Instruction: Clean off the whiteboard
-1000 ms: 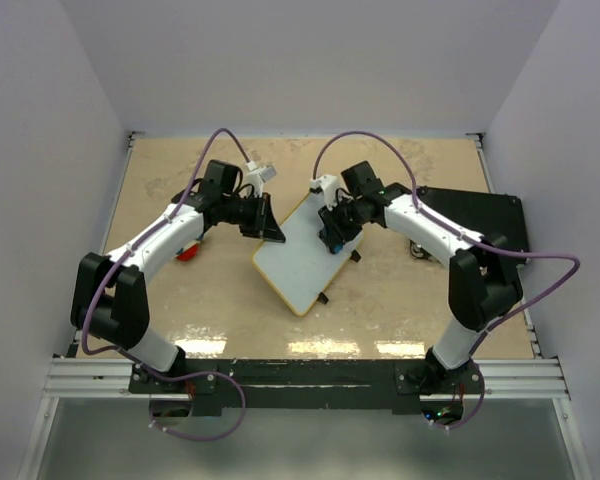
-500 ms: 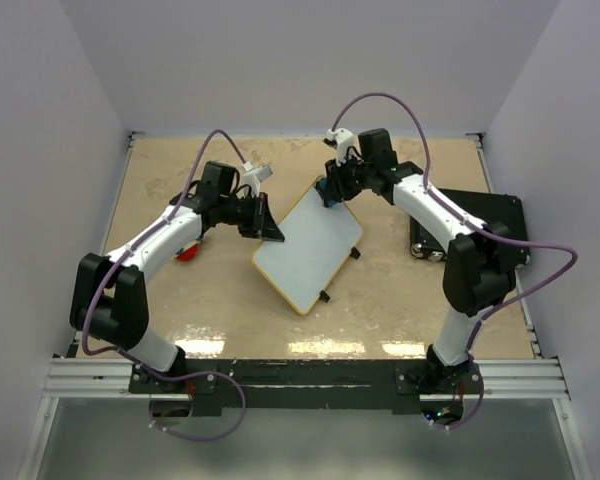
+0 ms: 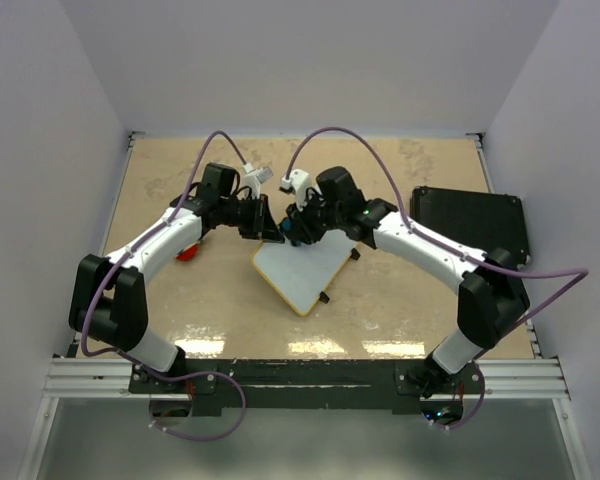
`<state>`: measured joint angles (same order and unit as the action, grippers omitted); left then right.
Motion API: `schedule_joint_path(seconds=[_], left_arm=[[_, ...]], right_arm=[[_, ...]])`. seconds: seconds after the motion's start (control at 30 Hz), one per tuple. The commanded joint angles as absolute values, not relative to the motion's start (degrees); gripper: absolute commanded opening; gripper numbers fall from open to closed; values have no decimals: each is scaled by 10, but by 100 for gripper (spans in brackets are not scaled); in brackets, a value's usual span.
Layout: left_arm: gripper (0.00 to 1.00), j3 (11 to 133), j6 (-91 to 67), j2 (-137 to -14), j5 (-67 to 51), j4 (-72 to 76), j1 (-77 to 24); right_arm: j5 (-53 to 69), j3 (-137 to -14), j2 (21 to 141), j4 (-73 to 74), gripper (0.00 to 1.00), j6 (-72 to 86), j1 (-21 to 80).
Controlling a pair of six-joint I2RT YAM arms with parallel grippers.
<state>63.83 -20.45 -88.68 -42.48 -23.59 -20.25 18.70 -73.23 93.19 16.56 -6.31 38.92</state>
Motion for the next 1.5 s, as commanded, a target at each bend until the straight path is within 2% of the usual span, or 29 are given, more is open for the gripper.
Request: schedule_joint_path(seconds=[0.0,0.5,0.63,0.83,1.0,1.03,1.1,1.13,1.23,1.37,1.47], left_arm=[[0,644,-175,-886,-396,-215,-202],[0,639,-161,-875,-395,-229,-200],[0,639,-164,-878,-397,-226,-200],[0,639,-164,-876,-398,-224,-200],[0,637,-161,-874,-404,-227,-199],[2,640,-157,-875,-406,-228,-199],[19,649,-152,-876,-410,-233,-199],[32,655,-145,-876,-410,-237,-199],[45,672,-137,-878,-406,-244,-199],[52,699,-132,-887,-396,-247,-199],[54,720,-134,-904,-392,-243,-199]], right_arm=[[172,-708,936,156,0,-52,426],[135,-740,993,201,0,-89,236],[162,-695,972,199,0,-71,240],[183,-591,928,189,0,-54,314],[191,-584,918,183,0,-53,323],[192,-596,922,190,0,-54,320],[193,-603,926,191,0,-58,314],[192,-609,926,191,0,-60,313],[197,-617,925,196,0,-63,309],[207,-613,909,194,0,-72,297],[212,-605,896,189,0,-76,297]])
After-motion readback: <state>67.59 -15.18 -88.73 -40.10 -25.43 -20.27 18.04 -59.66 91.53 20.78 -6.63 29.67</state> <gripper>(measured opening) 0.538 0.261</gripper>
